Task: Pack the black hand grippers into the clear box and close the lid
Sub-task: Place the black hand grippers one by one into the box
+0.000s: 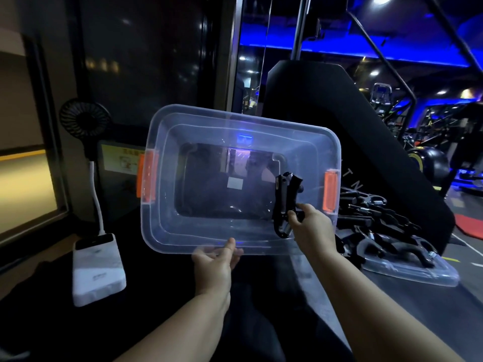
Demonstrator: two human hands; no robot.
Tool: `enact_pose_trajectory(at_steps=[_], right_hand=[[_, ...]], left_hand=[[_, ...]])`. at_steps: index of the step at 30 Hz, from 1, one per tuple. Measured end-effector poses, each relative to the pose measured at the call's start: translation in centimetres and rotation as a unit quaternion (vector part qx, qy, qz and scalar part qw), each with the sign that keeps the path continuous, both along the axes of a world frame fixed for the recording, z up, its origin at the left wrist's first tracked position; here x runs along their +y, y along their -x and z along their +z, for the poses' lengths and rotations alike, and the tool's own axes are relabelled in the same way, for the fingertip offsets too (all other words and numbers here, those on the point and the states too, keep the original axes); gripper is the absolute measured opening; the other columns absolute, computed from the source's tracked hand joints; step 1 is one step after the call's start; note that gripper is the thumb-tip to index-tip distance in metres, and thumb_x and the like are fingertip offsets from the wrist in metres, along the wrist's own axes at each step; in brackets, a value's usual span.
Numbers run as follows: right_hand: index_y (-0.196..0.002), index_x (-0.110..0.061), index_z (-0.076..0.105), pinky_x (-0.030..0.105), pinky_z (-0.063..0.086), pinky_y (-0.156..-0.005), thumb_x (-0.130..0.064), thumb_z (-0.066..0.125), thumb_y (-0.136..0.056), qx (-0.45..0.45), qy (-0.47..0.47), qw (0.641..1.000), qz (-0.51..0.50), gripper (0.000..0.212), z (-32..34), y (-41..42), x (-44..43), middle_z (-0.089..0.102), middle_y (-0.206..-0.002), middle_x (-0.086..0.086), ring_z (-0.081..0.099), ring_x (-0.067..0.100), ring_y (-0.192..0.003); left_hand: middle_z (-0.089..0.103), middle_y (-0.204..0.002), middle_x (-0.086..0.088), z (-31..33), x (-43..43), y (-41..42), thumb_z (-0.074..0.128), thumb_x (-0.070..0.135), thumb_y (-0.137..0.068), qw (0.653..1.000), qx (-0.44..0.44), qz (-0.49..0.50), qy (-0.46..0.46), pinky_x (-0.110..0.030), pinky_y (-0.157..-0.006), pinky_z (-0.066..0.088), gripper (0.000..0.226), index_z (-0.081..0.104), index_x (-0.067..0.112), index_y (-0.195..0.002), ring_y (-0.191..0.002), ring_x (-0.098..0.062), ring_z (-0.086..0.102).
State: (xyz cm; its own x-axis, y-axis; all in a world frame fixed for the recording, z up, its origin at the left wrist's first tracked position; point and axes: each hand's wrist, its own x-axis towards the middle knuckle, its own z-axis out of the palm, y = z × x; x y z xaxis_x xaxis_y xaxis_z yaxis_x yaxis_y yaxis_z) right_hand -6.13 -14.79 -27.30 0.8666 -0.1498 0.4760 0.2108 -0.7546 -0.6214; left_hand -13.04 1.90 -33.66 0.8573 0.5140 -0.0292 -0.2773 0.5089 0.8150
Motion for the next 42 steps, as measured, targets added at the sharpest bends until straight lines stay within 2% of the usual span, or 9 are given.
enact_pose_trajectory(at_steps=[5, 9, 17, 20, 26, 32, 42], right_hand=[[-0.116, -0.013, 0.063, 0.036, 0.049, -0.077, -0.032, 0.059, -0.09, -0.004, 0.041, 0.999, -0.011, 0.032, -0.1, -1.5, -0.1, 0.071, -0.095, 0.011, 0.064, 0.031, -0.091], [-0.116, -0.014, 0.063, 0.033, 0.044, -0.072, -0.032, 0.063, -0.088, -0.009, 0.075, 0.997, -0.014, 0.033, 0.1, -2.7, 0.1, 0.071, -0.094, 0.014, 0.063, 0.034, -0.094], [-0.105, -0.009, 0.064, 0.034, 0.045, -0.075, -0.037, 0.062, -0.089, 0.053, 0.21, 0.976, -0.034, 0.032, 0.5, -5.2, 0.5, 0.069, -0.102, 0.014, 0.061, 0.034, -0.098], [-0.105, -0.01, 0.06, 0.035, 0.042, -0.073, -0.036, 0.063, -0.088, 0.069, 0.187, 0.979, -0.037, 0.031, 0.6, -5.7, 0.8, 0.068, -0.101, 0.016, 0.06, 0.036, -0.098], [-0.096, -0.015, 0.037, 0.035, 0.035, -0.065, -0.028, 0.064, -0.087, 0.082, 0.149, 0.985, -0.024, 0.031, 0.8, -6.7, 1.4, 0.064, -0.096, 0.019, 0.06, 0.039, -0.091], [-0.091, -0.013, 0.037, 0.035, 0.037, -0.067, -0.027, 0.064, -0.088, 0.106, 0.148, 0.983, -0.021, 0.031, 0.6, -7.7, 1.7, 0.062, -0.099, 0.02, 0.059, 0.038, -0.095], [-0.093, -0.014, 0.037, 0.036, 0.039, -0.068, -0.025, 0.059, -0.091, 0.125, 0.196, 0.972, -0.032, 0.025, 0.7, -8.2, 2.0, 0.062, -0.099, 0.019, 0.058, 0.038, -0.091]], left_hand=[[0.068, -0.063, -0.013, 0.1, 0.0, 0.1, 0.067, 0.007, -0.086, 1.0, -0.001, -0.002, 0.0, -0.026, -0.062, 0.055, 0.028, 0.041, 0.008, -0.097, -0.064, -0.019, 0.07], [0.067, -0.071, -0.018, 0.2, 0.0, 0.3, 0.066, 0.007, -0.085, 1.0, -0.002, -0.001, 0.01, -0.023, -0.06, 0.056, 0.03, 0.041, 0.006, -0.101, -0.064, -0.019, 0.07], [0.064, -0.068, -0.012, 0.3, -0.1, 0.1, 0.067, 0.006, -0.085, 1.0, -0.008, 0.001, 0.015, -0.026, -0.061, 0.056, 0.028, 0.04, 0.008, -0.093, -0.062, -0.02, 0.07], [0.064, -0.071, -0.014, 0.2, -0.1, 0.1, 0.067, 0.006, -0.085, 1.0, -0.006, 0.001, 0.018, -0.026, -0.062, 0.056, 0.029, 0.04, 0.009, -0.093, -0.063, -0.021, 0.069], [0.066, -0.082, -0.026, 0.3, 0.0, 0.1, 0.067, 0.008, -0.085, 1.0, 0.001, -0.004, 0.012, -0.022, -0.058, 0.055, 0.031, 0.04, 0.006, -0.1, -0.064, -0.02, 0.07], [0.067, -0.089, -0.028, -0.1, 0.1, -0.1, 0.067, 0.011, -0.085, 1.0, 0.0, -0.01, 0.01, -0.021, -0.058, 0.054, 0.03, 0.04, 0.012, -0.096, -0.067, -0.019, 0.071], [0.067, -0.086, -0.026, -0.2, 0.1, -0.1, 0.068, 0.011, -0.085, 1.0, -0.004, -0.01, 0.005, -0.02, -0.058, 0.054, 0.03, 0.041, 0.013, -0.098, -0.068, -0.02, 0.071]])
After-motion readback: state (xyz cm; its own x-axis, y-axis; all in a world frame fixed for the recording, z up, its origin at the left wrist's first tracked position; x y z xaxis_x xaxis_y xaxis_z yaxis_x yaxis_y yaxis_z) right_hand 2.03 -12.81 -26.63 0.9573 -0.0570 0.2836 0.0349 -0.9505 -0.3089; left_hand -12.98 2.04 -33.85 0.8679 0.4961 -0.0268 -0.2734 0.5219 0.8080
